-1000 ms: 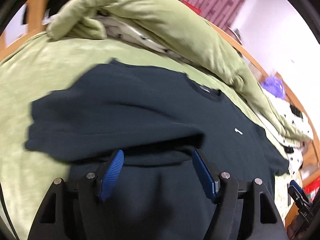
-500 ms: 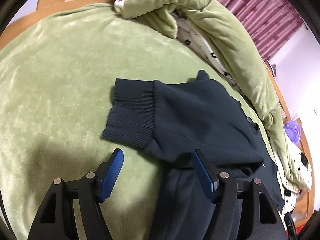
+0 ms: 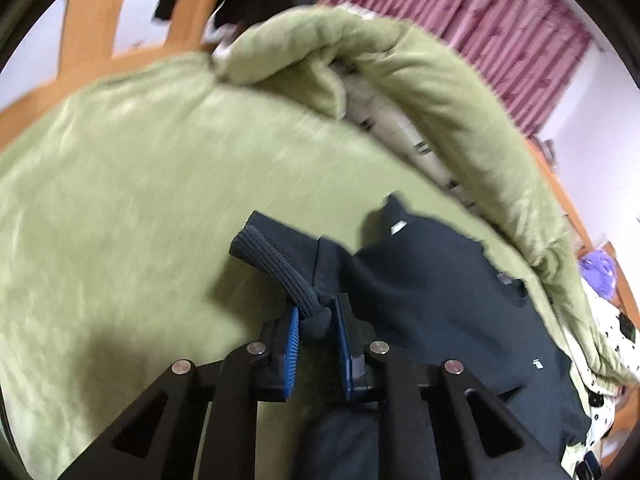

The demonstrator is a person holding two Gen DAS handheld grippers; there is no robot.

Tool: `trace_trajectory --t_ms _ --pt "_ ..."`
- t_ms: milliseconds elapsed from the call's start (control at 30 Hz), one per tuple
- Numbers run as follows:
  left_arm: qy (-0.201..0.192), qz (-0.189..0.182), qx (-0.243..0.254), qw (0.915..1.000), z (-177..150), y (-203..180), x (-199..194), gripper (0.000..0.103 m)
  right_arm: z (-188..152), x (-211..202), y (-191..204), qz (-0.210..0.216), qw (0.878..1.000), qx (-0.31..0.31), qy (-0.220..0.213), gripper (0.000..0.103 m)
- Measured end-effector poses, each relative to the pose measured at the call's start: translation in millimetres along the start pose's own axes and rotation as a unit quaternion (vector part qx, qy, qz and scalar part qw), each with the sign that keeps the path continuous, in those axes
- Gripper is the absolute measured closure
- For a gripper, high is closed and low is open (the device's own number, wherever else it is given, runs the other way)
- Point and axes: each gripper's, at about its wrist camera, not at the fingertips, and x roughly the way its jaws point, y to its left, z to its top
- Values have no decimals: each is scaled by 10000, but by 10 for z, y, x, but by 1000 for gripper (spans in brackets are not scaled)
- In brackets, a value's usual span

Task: Fold small clothes
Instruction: 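Lift the sleeve with the left tool and fold it across the sweatshirt body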

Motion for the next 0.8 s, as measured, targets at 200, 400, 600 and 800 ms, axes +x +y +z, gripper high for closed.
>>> trace_trajectory --t_ms 200,400,600,800 --pt "-403 -623 799 9940 83 -780 -366 88 16 -5 -59 126 9998 143 -22 22" --pt "-364 -1077 1523 9818 -97 -1613 -342 88 65 -100 -91 68 9999 60 -126 22" --pt "-85 -1281 2168 9677 -483 -2284 -110 88 56 -144 -197 -92 9998 -15 -159 22" --pt "271 -1101 2335 9657 -709 -2502 88 83 28 -24 -294 -117 9999 32 -44 22"
